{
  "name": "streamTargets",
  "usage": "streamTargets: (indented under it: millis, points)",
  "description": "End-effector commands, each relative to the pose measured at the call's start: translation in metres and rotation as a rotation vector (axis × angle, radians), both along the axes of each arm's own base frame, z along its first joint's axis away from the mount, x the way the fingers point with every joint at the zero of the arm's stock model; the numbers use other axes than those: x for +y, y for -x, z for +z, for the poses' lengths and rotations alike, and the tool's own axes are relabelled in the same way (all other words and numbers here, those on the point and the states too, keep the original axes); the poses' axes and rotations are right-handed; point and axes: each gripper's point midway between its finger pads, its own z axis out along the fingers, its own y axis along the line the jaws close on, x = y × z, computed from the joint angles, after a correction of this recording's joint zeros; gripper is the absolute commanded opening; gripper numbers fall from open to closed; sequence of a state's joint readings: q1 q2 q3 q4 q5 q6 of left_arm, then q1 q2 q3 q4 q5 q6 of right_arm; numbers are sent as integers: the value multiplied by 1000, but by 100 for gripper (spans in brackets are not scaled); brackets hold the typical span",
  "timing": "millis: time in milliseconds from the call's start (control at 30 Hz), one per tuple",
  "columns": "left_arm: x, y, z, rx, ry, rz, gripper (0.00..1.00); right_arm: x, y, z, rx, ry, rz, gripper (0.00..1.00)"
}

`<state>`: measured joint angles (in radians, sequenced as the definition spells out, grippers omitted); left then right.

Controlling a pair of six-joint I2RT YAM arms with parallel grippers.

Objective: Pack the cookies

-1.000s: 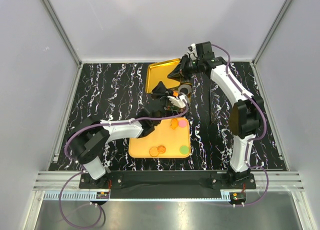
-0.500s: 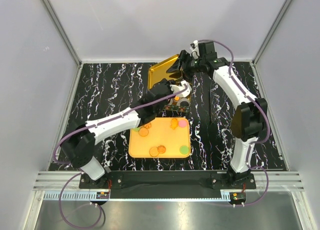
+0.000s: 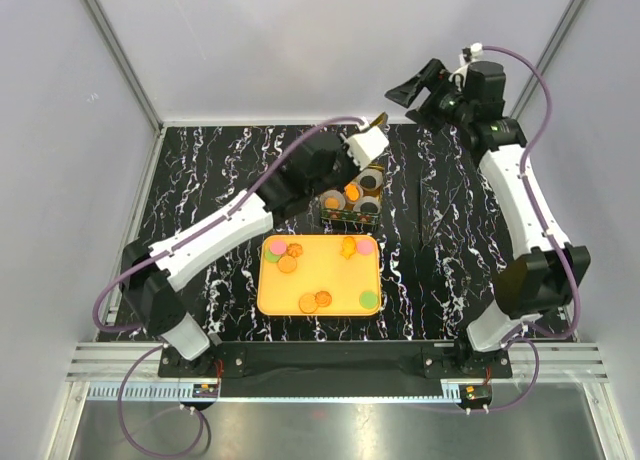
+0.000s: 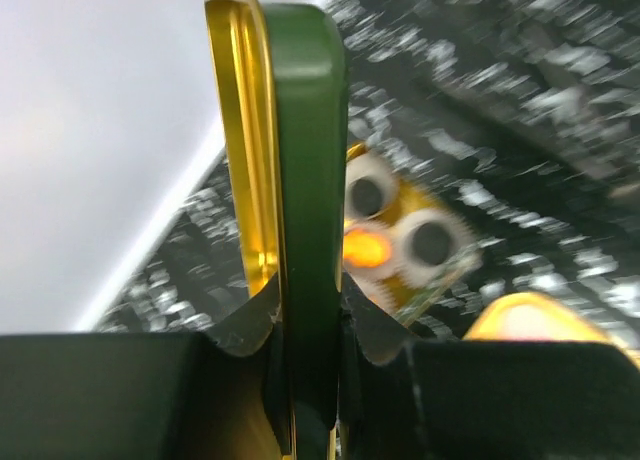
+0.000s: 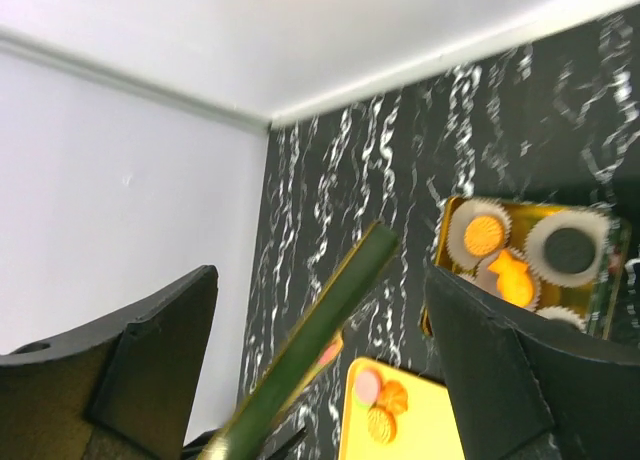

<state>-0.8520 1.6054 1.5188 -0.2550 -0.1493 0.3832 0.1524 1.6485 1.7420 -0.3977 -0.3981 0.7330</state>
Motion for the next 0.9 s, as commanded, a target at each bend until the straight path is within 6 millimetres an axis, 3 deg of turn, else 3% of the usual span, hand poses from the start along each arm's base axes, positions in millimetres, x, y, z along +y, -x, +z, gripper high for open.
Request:
streamTargets:
  millis: [0,133,167,200,233,267,333,400,433,500,533,600,633,733,767,867]
  points:
    - [-18,10,34,178,224,-88,0,-21,-4,10,-75,17,-104,91]
    - [-25,6,42,471,486,-152,0,-22,-3,-15,-74,54,-91,92]
    - [-15,-10,43,509,536,-121,0,-21,-3,-31,-66,55,-86,93]
    - [-18,-19,32,615,596,-94,0,-20,-2,-38,-67,56,-78,93]
    - [-20,-16,28,701,629,-145,0,-20,1,-57,-35,60,-77,93]
    - [-14,-33,28,722,688,-145,0,-20,0,-63,-41,62,-76,93]
    - [-18,-36,5,899,773,-168,0,-21,1,-87,-5,78,-75,93]
    - [-14,-50,3,936,847,-176,0,-22,1,-100,6,95,-73,92]
    - [-16,-52,-17,1002,853,-171,0,-21,2,-113,28,100,-68,91]
    - [-15,-60,-17,1047,945,-195,0,-21,1,-124,36,104,-63,91]
    - [-15,-60,-31,1095,958,-208,0,-18,3,-136,61,103,-50,90]
    - [-13,-69,-32,1118,1016,-218,0,-15,3,-147,72,116,-39,89]
    - [-12,-72,-45,1159,1026,-214,0,-12,4,-156,85,133,-32,89]
    - [-11,-76,-38,1164,1109,-297,1,-8,6,-175,108,187,-31,89]
    - [-11,-78,-48,1196,1122,-291,1,-7,6,-178,112,193,-29,89]
    - [-10,-80,-53,1235,1158,-300,1,-4,7,-192,128,200,-16,86]
